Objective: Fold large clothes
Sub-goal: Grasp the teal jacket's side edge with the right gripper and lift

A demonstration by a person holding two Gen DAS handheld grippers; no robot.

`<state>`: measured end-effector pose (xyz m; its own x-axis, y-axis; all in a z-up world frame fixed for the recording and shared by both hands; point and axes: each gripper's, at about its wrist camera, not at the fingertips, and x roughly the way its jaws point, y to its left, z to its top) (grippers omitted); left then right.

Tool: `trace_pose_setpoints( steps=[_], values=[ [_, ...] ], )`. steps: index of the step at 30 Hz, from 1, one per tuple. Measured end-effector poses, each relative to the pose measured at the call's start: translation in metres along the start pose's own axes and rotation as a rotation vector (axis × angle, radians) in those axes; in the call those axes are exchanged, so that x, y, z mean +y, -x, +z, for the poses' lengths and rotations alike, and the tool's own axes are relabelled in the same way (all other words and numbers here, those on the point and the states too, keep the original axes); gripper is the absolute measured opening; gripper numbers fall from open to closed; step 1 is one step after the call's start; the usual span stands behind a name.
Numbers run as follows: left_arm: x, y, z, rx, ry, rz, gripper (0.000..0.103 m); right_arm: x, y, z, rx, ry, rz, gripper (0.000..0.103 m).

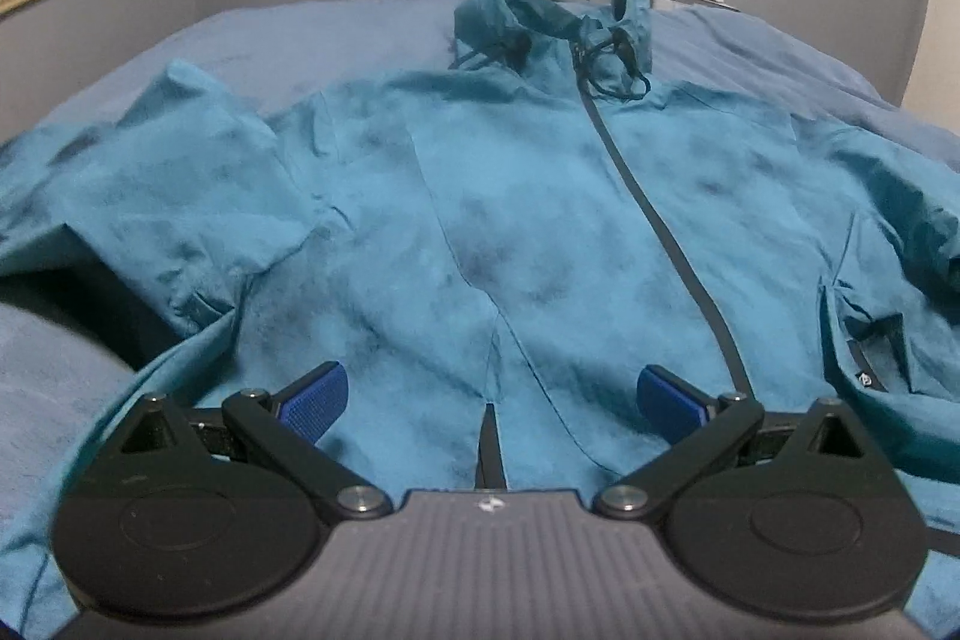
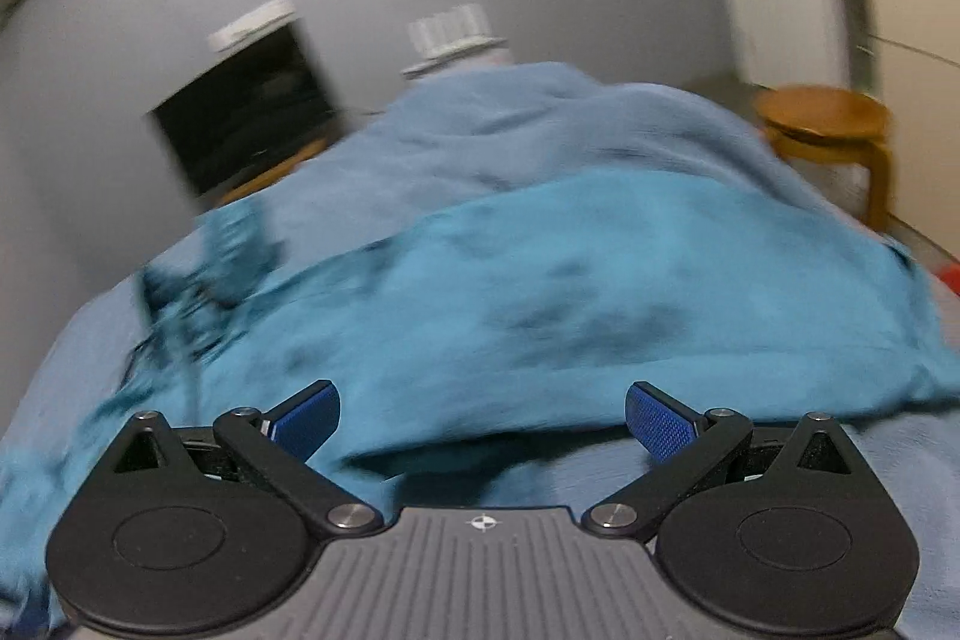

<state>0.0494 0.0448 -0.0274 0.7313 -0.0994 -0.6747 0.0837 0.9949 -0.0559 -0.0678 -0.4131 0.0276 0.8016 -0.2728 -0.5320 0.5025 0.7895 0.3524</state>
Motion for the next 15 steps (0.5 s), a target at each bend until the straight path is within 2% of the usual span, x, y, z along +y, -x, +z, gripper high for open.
trace_pose_setpoints(
  steps=[5, 7, 9, 12, 15],
  values=[
    [0.006, -0.016, 0.003, 0.051, 0.054, -0.029, 0.103, -0.049, -0.026, -0.008, 0.068, -0.268, -0.004, 0.098],
    [0.008, -0.020, 0.005, 0.057, 0.071, -0.037, 0.103, -0.062, -0.042, -0.013, 0.090, -0.347, -0.004, 0.088],
    [0.009, -0.020, 0.005, 0.059, 0.080, -0.040, 0.103, -0.071, -0.047, -0.016, 0.066, -0.409, 0.005, 0.085],
    [0.010, -0.021, 0.005, 0.062, 0.081, -0.039, 0.103, -0.080, -0.052, -0.018, 0.047, -0.481, -0.008, 0.070],
    [0.009, -0.021, 0.005, 0.063, 0.082, -0.038, 0.103, -0.084, -0.048, -0.022, 0.030, -0.518, 0.003, 0.068]
  ],
)
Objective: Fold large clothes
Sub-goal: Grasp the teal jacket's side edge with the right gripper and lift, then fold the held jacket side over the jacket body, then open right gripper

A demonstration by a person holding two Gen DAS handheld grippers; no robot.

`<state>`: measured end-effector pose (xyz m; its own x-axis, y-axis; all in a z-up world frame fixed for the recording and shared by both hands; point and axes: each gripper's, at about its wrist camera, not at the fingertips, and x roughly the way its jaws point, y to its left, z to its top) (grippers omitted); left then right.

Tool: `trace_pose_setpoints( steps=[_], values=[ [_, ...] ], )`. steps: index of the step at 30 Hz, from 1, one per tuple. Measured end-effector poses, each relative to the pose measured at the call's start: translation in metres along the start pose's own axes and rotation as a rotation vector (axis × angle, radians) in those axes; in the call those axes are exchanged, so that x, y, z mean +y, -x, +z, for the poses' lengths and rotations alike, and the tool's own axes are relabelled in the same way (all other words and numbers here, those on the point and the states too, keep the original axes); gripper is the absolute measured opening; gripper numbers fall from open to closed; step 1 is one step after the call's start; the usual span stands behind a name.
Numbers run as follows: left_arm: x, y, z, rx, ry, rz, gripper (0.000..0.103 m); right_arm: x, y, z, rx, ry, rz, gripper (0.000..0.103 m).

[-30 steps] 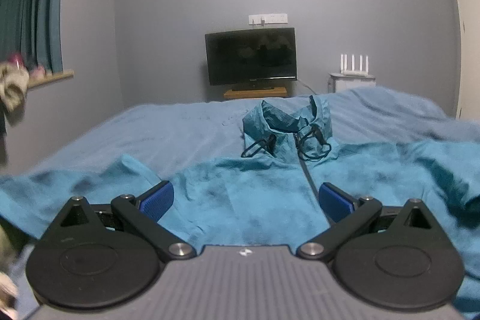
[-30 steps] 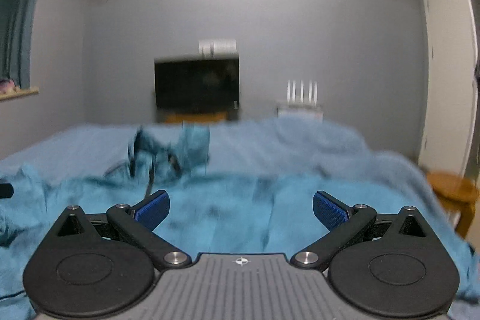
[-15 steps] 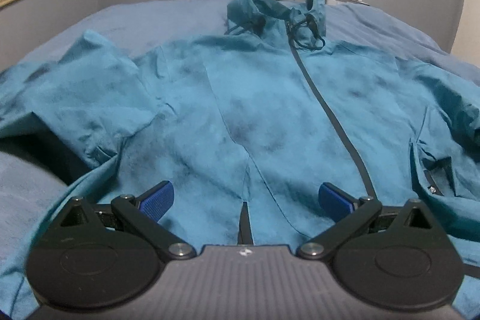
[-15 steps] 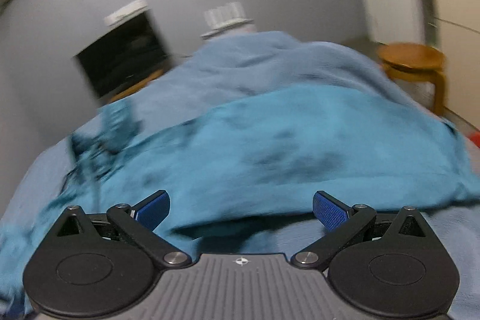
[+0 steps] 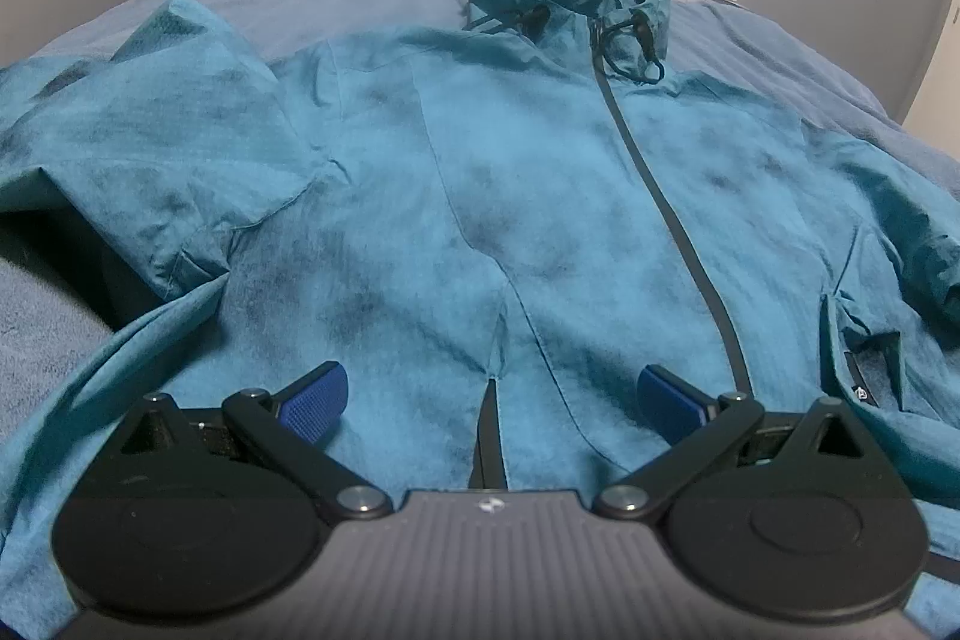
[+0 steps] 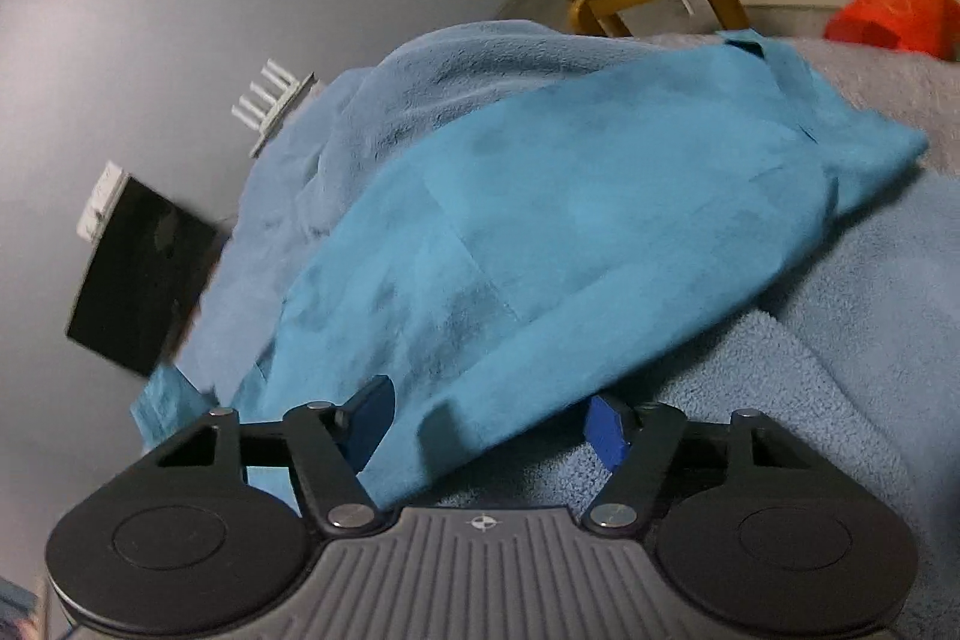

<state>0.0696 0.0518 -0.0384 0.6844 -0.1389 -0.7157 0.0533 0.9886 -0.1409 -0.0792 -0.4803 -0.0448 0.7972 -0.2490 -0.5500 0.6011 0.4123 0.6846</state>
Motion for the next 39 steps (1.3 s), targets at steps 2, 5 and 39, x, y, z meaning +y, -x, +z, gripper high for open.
trace_pose_setpoints(
  steps=[2, 5, 39],
  values=[
    [0.000, -0.001, 0.001, 0.002, 0.001, 0.003, 0.103, -0.004, 0.002, 0.000, -0.009, -0.026, -0.002, 0.064],
    [-0.001, -0.004, 0.000, 0.010, -0.005, 0.008, 0.103, -0.012, -0.003, 0.010, -0.064, -0.048, 0.020, 0.057],
    [0.014, -0.022, 0.000, 0.040, 0.063, -0.071, 0.103, 0.331, -0.028, -0.210, -0.077, 1.020, 0.606, 0.009]
  ],
)
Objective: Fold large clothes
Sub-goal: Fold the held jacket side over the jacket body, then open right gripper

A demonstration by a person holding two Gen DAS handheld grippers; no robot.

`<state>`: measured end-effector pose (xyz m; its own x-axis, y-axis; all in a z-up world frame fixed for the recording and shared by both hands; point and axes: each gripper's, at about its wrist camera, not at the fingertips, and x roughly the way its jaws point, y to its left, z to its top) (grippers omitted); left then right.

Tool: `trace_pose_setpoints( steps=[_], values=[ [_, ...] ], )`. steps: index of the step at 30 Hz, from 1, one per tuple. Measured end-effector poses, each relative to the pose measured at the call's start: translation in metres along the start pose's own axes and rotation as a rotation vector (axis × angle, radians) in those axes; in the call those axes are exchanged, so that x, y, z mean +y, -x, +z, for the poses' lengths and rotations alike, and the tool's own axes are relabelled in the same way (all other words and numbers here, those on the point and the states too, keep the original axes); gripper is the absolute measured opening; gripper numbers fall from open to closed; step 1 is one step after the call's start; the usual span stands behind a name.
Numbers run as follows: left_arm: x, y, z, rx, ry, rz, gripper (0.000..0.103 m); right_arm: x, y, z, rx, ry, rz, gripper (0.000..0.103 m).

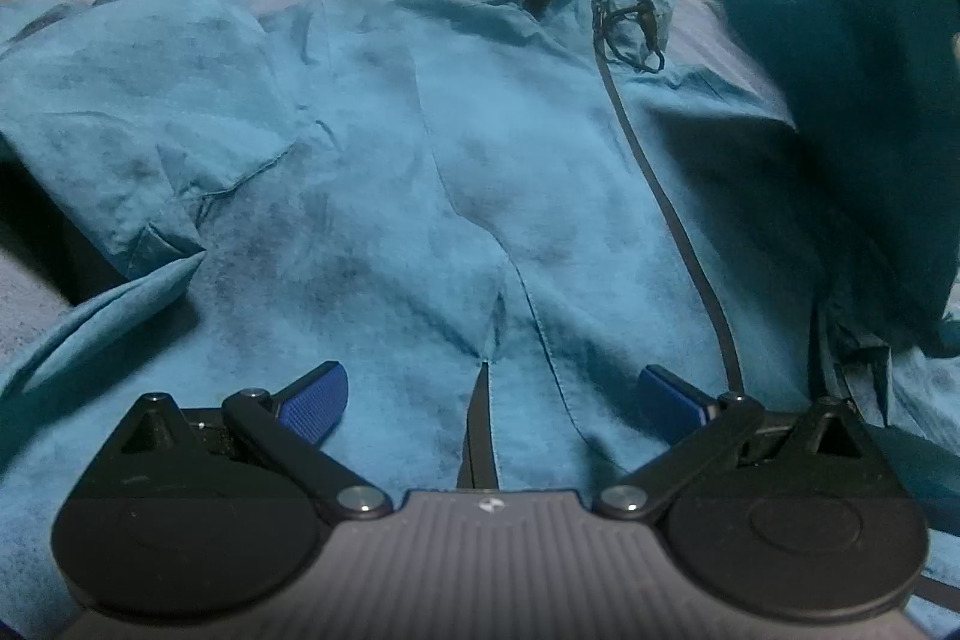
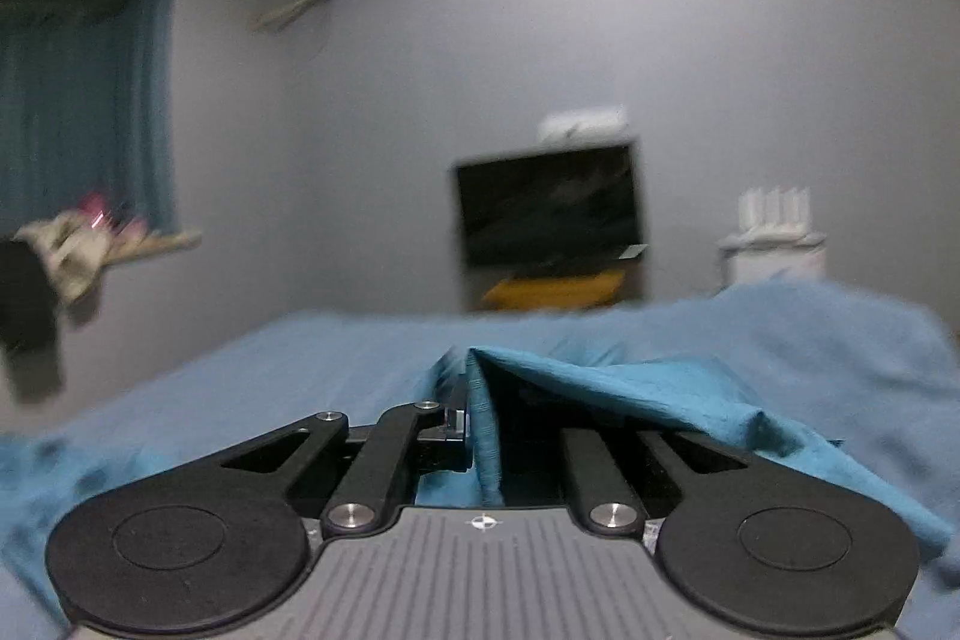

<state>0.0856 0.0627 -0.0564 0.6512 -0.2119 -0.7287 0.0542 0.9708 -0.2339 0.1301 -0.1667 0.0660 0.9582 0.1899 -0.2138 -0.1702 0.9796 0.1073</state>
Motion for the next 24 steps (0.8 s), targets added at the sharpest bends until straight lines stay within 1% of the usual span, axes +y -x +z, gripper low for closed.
trace_pose_setpoints(
  steps=[1, 3, 5, 6, 8, 9, 10, 12, 16, 19, 21, 22, 24],
  values=[
    [0.000, 0.000, 0.000, 0.000, 0.002, -0.002, 0.103, 0.011, -0.009, -0.014, 0.036, -0.006, 0.013, 0.009],
    [0.000, 0.000, 0.000, -0.001, 0.000, -0.009, 0.103, 0.020, -0.024, -0.045, 0.119, -0.036, 0.032, 0.009],
    [0.000, -0.001, 0.000, 0.001, -0.003, -0.013, 0.103, 0.031, -0.034, -0.082, 0.216, -0.064, 0.041, 0.012],
    [0.000, -0.001, 0.000, 0.002, -0.004, -0.014, 0.103, 0.031, -0.037, -0.097, 0.257, -0.079, 0.038, 0.017],
    [0.001, -0.001, 0.000, 0.004, -0.004, -0.016, 0.103, 0.031, -0.034, -0.122, 0.311, -0.115, 0.029, 0.031],
    [0.001, -0.001, 0.000, 0.005, -0.004, -0.016, 0.103, 0.027, -0.032, -0.131, 0.325, -0.145, 0.026, 0.047],
    [0.001, -0.001, 0.000, 0.005, -0.005, -0.017, 0.103, 0.020, -0.025, -0.141, 0.323, -0.188, 0.031, 0.058],
    [0.000, -0.001, 0.001, 0.006, -0.009, -0.015, 0.103, -0.001, -0.016, -0.144, 0.297, -0.300, 0.042, 0.063],
    [-0.001, -0.001, 0.000, 0.003, -0.014, -0.011, 0.103, -0.037, -0.014, -0.141, 0.237, -0.501, 0.041, 0.068],
    [-0.001, 0.000, 0.000, 0.002, -0.013, -0.013, 0.103, -0.056, -0.011, -0.138, 0.191, -0.669, 0.048, 0.071],
    [-0.001, 0.000, 0.000, -0.001, -0.013, -0.015, 0.103, -0.068, -0.009, -0.144, 0.168, -0.783, 0.073, 0.071],
    [-0.002, 0.000, 0.000, -0.002, -0.014, -0.016, 0.103, -0.075, -0.008, -0.146, 0.149, -0.836, 0.099, 0.071],
    [-0.002, 0.001, 0.000, -0.002, -0.015, -0.020, 0.103, -0.083, -0.009, -0.152, 0.125, -0.904, 0.144, 0.070]
  ],
)
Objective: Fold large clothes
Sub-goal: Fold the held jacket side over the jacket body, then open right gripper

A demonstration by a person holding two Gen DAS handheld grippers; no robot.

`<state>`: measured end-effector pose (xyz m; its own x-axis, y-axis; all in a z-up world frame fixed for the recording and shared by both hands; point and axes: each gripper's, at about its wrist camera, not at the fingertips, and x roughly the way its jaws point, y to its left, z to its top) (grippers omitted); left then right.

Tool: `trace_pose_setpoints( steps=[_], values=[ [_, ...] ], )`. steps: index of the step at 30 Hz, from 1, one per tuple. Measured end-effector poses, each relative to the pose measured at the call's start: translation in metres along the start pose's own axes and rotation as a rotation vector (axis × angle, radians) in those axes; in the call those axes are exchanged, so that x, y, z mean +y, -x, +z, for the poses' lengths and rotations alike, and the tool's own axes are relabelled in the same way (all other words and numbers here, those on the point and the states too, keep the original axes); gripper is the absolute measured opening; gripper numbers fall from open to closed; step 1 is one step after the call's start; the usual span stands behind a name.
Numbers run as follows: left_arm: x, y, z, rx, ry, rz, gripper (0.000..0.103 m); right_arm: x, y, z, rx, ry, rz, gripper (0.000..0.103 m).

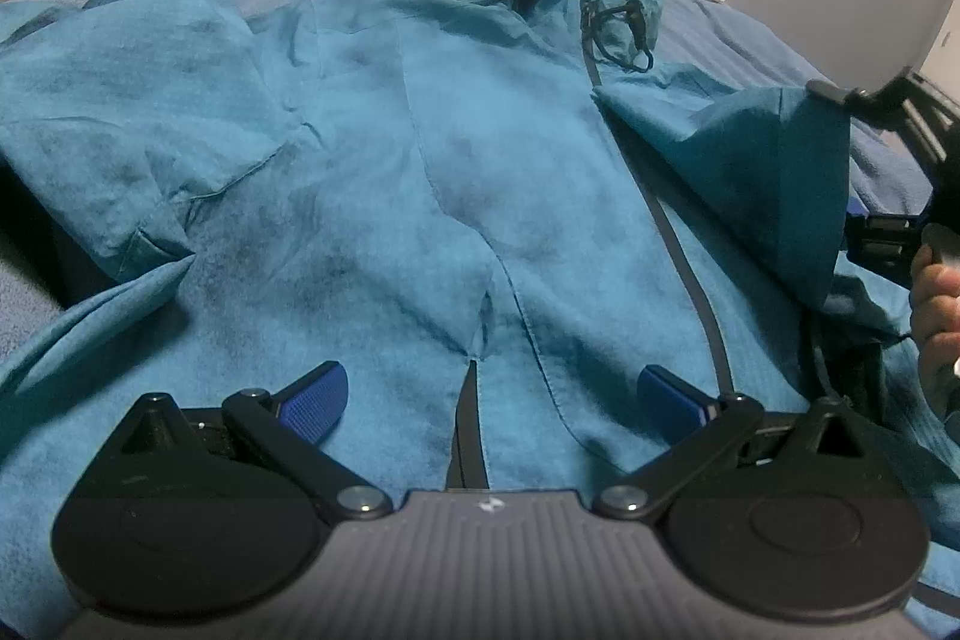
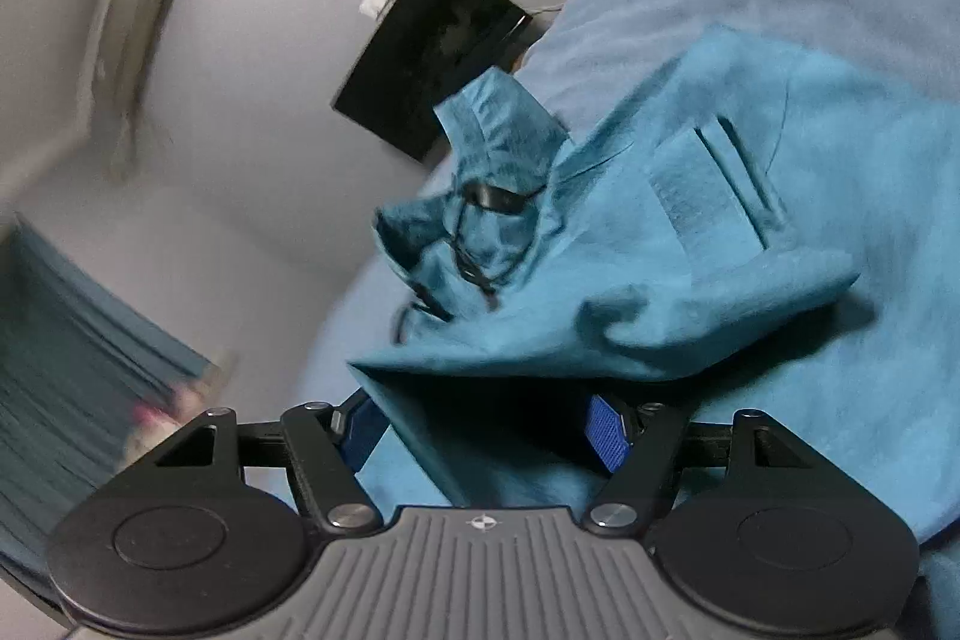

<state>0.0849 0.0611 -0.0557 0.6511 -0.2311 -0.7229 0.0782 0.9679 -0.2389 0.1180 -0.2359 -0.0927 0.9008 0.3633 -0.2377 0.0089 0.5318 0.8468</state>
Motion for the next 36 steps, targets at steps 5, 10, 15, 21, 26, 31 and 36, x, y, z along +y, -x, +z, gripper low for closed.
trace_pose_setpoints(
  steps=[5, 10, 15, 21, 26, 31, 36],
  values=[
    [0.001, 0.002, 0.000, -0.003, 0.003, -0.008, 0.103, 0.005, 0.011, 0.008, -0.011, 0.032, 0.045, 0.069],
    [0.000, 0.002, 0.000, -0.006, 0.003, -0.001, 0.103, -0.003, 0.004, 0.022, -0.051, -0.072, -0.131, 0.064],
    [0.001, 0.004, 0.001, -0.028, 0.014, 0.012, 0.103, 0.025, -0.015, 0.021, -0.077, 0.121, -0.209, 0.015],
    [0.000, 0.001, 0.001, -0.017, 0.009, 0.012, 0.103, 0.123, -0.040, -0.014, -0.023, 0.578, -0.084, 0.013],
    [0.003, -0.001, 0.000, -0.008, 0.019, 0.014, 0.103, 0.165, -0.069, -0.074, 0.157, 0.883, 0.018, 0.016],
    [0.004, -0.003, 0.000, -0.003, 0.025, 0.011, 0.103, 0.167, -0.067, -0.119, 0.345, 1.069, 0.030, 0.051],
    [0.006, -0.005, 0.001, 0.001, 0.032, 0.009, 0.103, 0.141, -0.041, -0.091, 0.401, 0.820, -0.052, 0.075]
  ],
)
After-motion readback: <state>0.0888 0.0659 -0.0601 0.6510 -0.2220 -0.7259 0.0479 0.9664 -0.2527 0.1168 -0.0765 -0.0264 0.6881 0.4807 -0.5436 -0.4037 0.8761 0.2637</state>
